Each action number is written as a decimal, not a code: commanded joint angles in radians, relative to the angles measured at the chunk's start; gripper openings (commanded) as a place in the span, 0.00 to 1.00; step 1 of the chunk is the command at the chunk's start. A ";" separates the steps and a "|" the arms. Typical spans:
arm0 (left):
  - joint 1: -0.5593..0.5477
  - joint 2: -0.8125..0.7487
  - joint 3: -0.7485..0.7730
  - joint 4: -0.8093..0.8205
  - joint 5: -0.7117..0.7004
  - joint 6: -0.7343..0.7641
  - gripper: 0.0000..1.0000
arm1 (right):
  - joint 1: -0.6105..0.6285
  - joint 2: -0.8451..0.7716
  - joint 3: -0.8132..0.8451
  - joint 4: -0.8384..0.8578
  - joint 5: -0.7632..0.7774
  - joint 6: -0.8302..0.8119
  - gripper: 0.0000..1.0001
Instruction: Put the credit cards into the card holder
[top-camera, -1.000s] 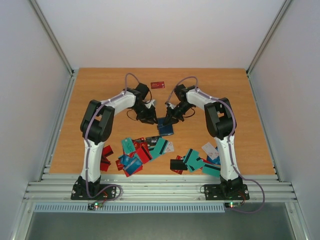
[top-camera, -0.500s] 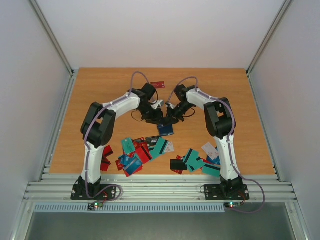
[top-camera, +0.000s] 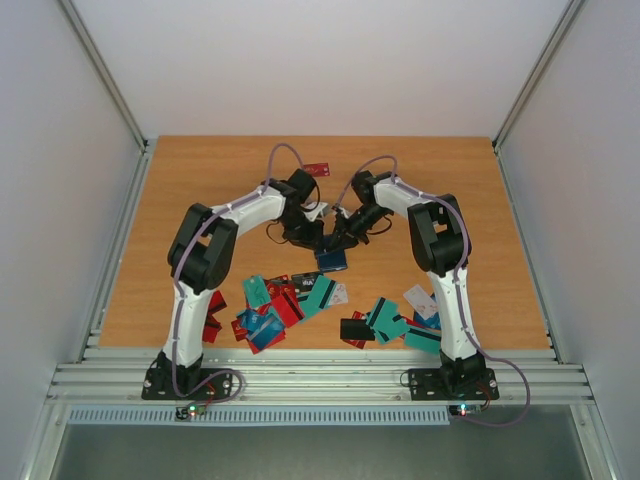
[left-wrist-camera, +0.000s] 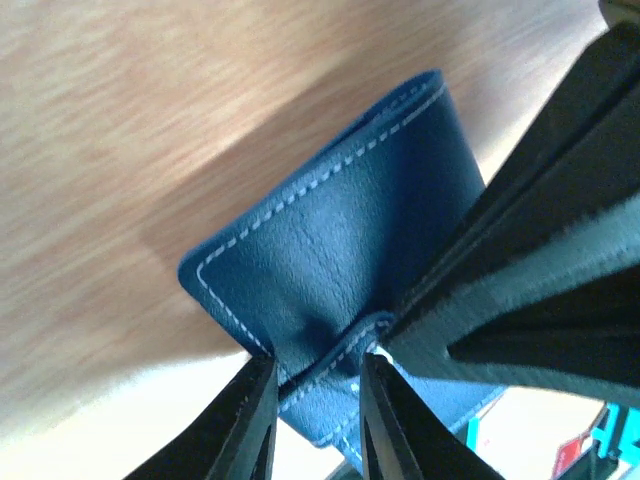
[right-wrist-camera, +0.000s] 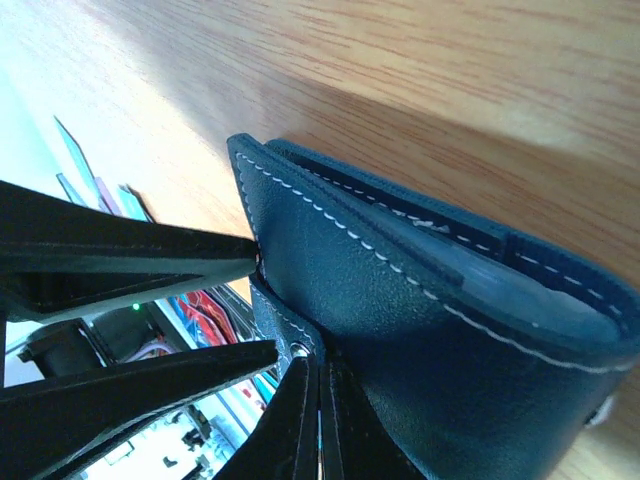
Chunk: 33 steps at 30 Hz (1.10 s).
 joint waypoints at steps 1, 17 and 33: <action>-0.024 0.055 0.063 -0.023 -0.068 0.019 0.25 | 0.011 0.092 -0.029 0.009 0.142 -0.003 0.01; -0.108 0.091 0.021 -0.041 -0.250 0.079 0.27 | 0.011 0.051 -0.046 0.041 0.091 0.030 0.05; -0.108 0.008 0.054 -0.034 -0.272 0.025 0.32 | -0.010 -0.120 -0.058 0.052 0.028 0.080 0.22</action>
